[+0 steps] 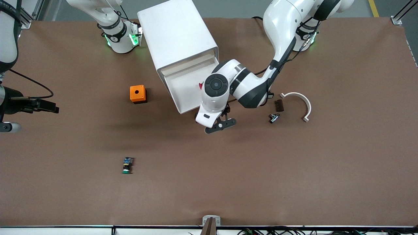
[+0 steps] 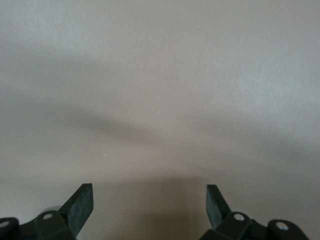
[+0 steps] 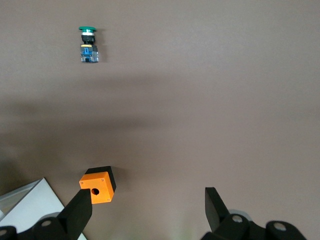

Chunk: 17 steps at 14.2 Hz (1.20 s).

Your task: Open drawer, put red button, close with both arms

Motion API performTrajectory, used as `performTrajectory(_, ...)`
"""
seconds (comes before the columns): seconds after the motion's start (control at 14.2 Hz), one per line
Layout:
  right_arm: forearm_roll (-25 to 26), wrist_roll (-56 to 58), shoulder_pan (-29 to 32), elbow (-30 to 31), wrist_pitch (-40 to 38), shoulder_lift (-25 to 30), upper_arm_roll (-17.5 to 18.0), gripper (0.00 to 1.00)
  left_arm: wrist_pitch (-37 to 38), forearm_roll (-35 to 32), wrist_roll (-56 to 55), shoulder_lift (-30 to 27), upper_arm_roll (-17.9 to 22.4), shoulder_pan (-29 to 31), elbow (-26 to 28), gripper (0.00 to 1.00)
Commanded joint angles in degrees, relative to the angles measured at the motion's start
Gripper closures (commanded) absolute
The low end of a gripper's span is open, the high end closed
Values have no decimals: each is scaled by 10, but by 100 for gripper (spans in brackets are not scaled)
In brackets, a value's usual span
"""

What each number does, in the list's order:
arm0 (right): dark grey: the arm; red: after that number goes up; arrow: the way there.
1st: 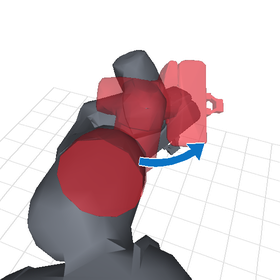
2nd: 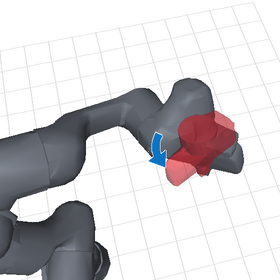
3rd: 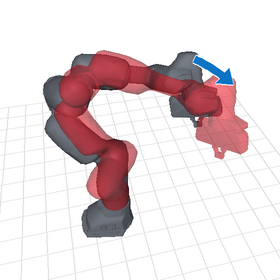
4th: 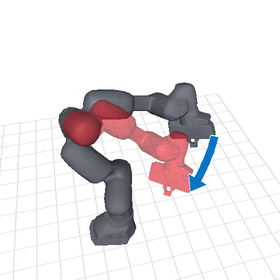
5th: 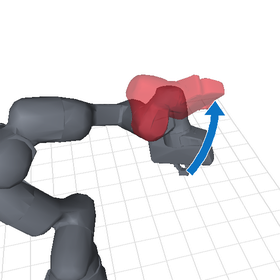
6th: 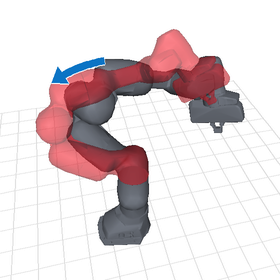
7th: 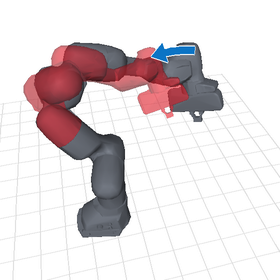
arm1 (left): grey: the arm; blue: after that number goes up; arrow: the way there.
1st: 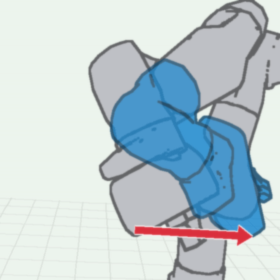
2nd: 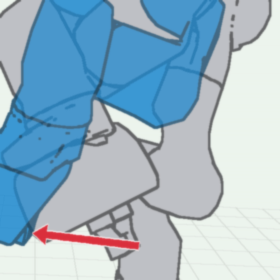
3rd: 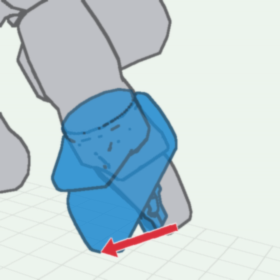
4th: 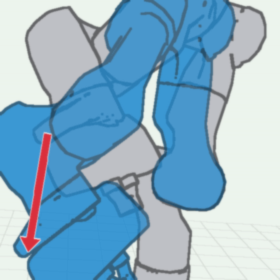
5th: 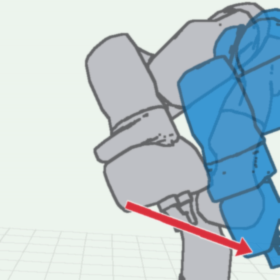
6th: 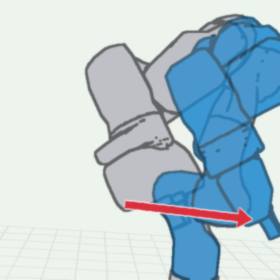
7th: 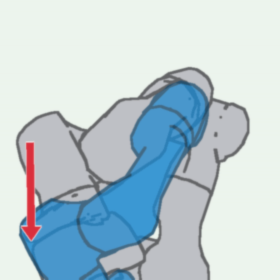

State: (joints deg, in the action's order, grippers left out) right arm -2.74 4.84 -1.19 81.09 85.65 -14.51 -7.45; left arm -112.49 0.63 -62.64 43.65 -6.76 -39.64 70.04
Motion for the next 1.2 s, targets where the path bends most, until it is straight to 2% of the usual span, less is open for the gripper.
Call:
performTrajectory(0.0, 9, 2, 9, -5, -8, 2, 10, 0, -9, -15, -30, -16, 2, -19, 32, 1)
performTrajectory(0.35, 15, 4, 8, -5, -5, 0, 9, 0, -4, -11, -41, -26, -2, -54, 63, 1)
performTrajectory(0.63, 34, -1, 12, -21, -7, -2, 10, 0, -2, -4, -90, -40, -34, -54, 78, 1)
performTrajectory(0.92, 33, -4, 8, -48, -7, 1, 9, 0, -1, 48, -125, -38, -46, -58, 78, 1)
performTrajectory(1.13, 23, 3, 15, -40, -39, 31, 10, 0, -1, 82, -142, -36, -49, -66, 81, 1)
